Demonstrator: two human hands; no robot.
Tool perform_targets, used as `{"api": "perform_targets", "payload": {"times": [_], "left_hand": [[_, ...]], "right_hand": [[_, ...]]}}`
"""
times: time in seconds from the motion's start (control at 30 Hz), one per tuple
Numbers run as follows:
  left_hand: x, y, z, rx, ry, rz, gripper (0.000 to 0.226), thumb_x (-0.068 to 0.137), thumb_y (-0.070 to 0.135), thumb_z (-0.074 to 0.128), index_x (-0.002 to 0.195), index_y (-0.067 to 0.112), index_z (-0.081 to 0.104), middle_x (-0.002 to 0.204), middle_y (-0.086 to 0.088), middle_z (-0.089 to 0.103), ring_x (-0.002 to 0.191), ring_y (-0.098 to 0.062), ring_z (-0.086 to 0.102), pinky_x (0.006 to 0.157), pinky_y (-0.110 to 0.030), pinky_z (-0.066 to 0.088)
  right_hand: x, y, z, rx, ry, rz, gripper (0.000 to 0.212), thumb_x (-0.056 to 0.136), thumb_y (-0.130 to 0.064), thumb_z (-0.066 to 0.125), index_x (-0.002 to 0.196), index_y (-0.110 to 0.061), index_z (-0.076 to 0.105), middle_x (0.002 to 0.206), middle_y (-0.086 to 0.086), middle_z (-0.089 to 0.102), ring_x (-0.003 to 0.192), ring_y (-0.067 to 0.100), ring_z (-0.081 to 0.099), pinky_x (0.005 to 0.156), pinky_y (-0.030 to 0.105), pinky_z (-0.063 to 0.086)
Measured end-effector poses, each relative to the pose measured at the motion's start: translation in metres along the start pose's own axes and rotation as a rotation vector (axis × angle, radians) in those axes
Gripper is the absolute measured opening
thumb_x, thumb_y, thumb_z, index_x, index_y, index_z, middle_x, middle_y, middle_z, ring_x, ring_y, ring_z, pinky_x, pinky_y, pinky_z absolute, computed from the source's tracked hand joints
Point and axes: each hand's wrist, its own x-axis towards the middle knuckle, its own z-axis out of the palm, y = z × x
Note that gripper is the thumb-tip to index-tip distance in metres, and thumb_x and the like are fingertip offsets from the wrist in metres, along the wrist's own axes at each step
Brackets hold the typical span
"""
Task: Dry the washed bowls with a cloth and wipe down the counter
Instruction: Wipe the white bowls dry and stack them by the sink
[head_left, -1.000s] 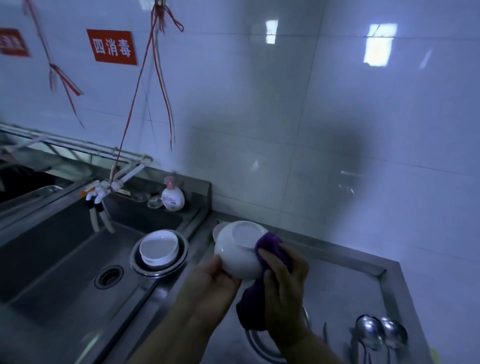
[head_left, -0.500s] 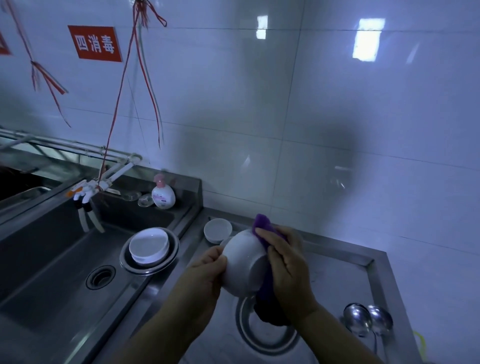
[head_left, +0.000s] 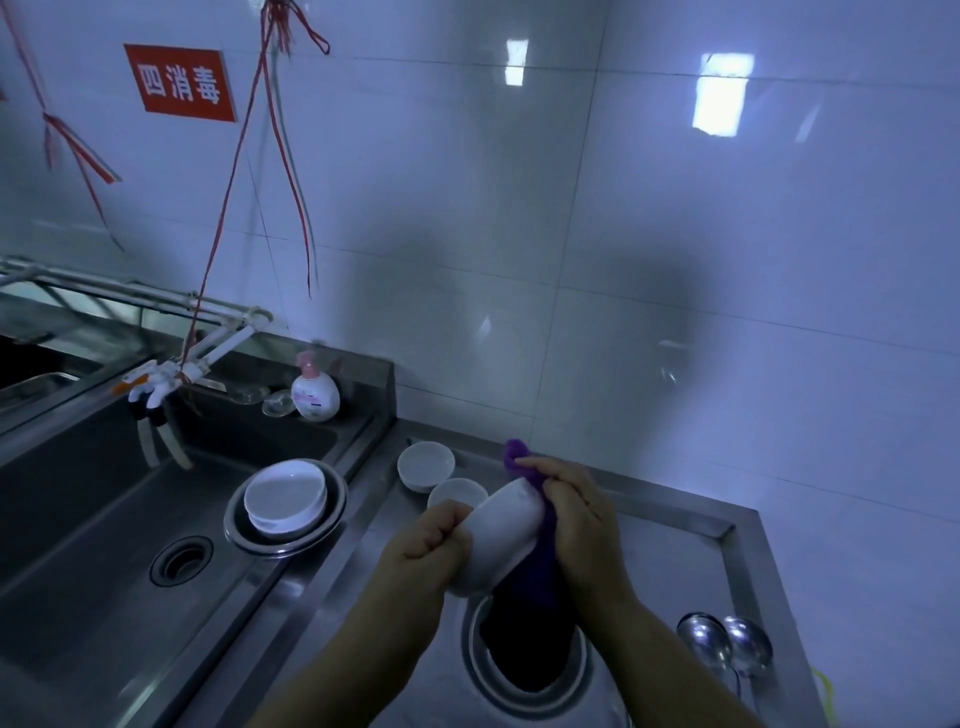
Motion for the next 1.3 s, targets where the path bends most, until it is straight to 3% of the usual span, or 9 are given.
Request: {"api": "perform_targets", "payload": {"times": [0.07, 0.23, 0.4, 0.57, 0.77, 0.9, 1.0, 1.23, 1.3], "left_hand": [[0.002, -0.004, -0.006, -0.055, 0.006, -0.038, 0.030, 0.094, 0.005, 0.042, 0.085, 0.015, 0.068, 0.087, -0.010, 0.065, 0.077, -0.015, 0.057, 0.069, -0.026, 0.042], [0.016, -0.021, -0.041, -0.093, 0.133, -0.146, 0.027, 0.095, 0.008, 0.044, 0.086, 0.017, 0.068, 0.092, -0.010, 0.067, 0.087, -0.025, 0.057, 0.076, -0.035, 0.041], [0.048, -0.042, -0.094, 0.097, 0.249, -0.208, 0.018, 0.091, 0.002, 0.044, 0.090, 0.007, 0.061, 0.089, -0.015, 0.060, 0.076, -0.026, 0.055, 0.061, -0.034, 0.045], [0.080, -0.067, -0.158, 0.412, 0.321, -0.126, 0.017, 0.083, -0.001, 0.048, 0.076, 0.010, 0.059, 0.067, -0.009, 0.058, 0.061, -0.023, 0.051, 0.056, -0.034, 0.039], [0.123, -0.105, -0.232, 0.980, 0.308, -0.017, 0.023, 0.087, 0.011, 0.053, 0.104, 0.017, 0.067, 0.094, -0.002, 0.068, 0.087, -0.025, 0.063, 0.073, -0.027, 0.040], [0.140, -0.128, -0.254, 1.266, 0.218, 0.072, 0.013, 0.077, 0.003, 0.066, 0.085, 0.011, 0.072, 0.077, -0.009, 0.070, 0.074, -0.030, 0.065, 0.064, -0.036, 0.049], [0.148, -0.143, -0.263, 1.378, 0.139, 0.149, 0.028, 0.051, -0.005, 0.081, 0.070, 0.012, 0.071, 0.059, -0.006, 0.065, 0.053, -0.028, 0.062, 0.049, -0.033, 0.050], [0.146, -0.163, -0.269, 1.361, 0.090, 0.338, 0.021, 0.061, 0.000, 0.057, 0.073, 0.006, 0.072, 0.062, -0.008, 0.067, 0.056, -0.028, 0.064, 0.056, -0.035, 0.054], [0.144, -0.164, -0.270, 1.343, 0.098, 0.377, 0.032, 0.068, 0.007, 0.041, 0.073, 0.006, 0.072, 0.062, -0.007, 0.066, 0.056, -0.027, 0.064, 0.056, -0.033, 0.054]], "right_hand": [[0.002, 0.011, 0.001, 0.065, -0.019, 0.144, 0.035, 0.098, -0.005, 0.038, 0.092, -0.024, 0.066, 0.096, -0.004, 0.066, 0.082, -0.002, 0.060, 0.070, 0.011, 0.047], [0.003, 0.035, 0.032, -0.008, -0.083, 0.416, 0.028, 0.098, -0.016, 0.044, 0.094, -0.033, 0.065, 0.097, -0.006, 0.068, 0.091, 0.013, 0.062, 0.078, 0.031, 0.052], [0.013, 0.045, 0.072, -0.068, -0.061, 0.391, 0.020, 0.096, -0.026, 0.051, 0.088, -0.041, 0.062, 0.094, -0.017, 0.064, 0.087, 0.000, 0.057, 0.068, 0.016, 0.043], [0.029, 0.058, 0.105, -0.188, -0.107, 0.352, 0.030, 0.097, -0.019, 0.050, 0.086, -0.045, 0.060, 0.093, -0.020, 0.062, 0.086, -0.006, 0.054, 0.068, 0.011, 0.039], [0.040, 0.084, 0.137, -0.209, -0.047, 0.414, 0.028, 0.095, -0.017, 0.052, 0.089, -0.040, 0.065, 0.100, -0.013, 0.064, 0.091, 0.002, 0.057, 0.073, 0.018, 0.042], [0.046, 0.102, 0.148, -0.241, -0.007, 0.441, 0.029, 0.093, -0.007, 0.053, 0.090, -0.032, 0.068, 0.102, -0.002, 0.066, 0.093, 0.005, 0.059, 0.083, 0.025, 0.042], [0.051, 0.114, 0.153, -0.264, 0.021, 0.474, 0.025, 0.093, -0.007, 0.053, 0.096, -0.025, 0.070, 0.105, 0.002, 0.066, 0.096, 0.015, 0.060, 0.091, 0.032, 0.045], [0.056, 0.131, 0.163, -0.270, 0.057, 0.496, 0.026, 0.093, -0.009, 0.052, 0.097, -0.028, 0.068, 0.105, -0.001, 0.066, 0.097, 0.015, 0.059, 0.092, 0.034, 0.047], [0.058, 0.133, 0.167, -0.268, 0.059, 0.492, 0.026, 0.093, -0.010, 0.053, 0.094, -0.031, 0.068, 0.103, -0.002, 0.066, 0.094, 0.013, 0.060, 0.089, 0.033, 0.048]]}}
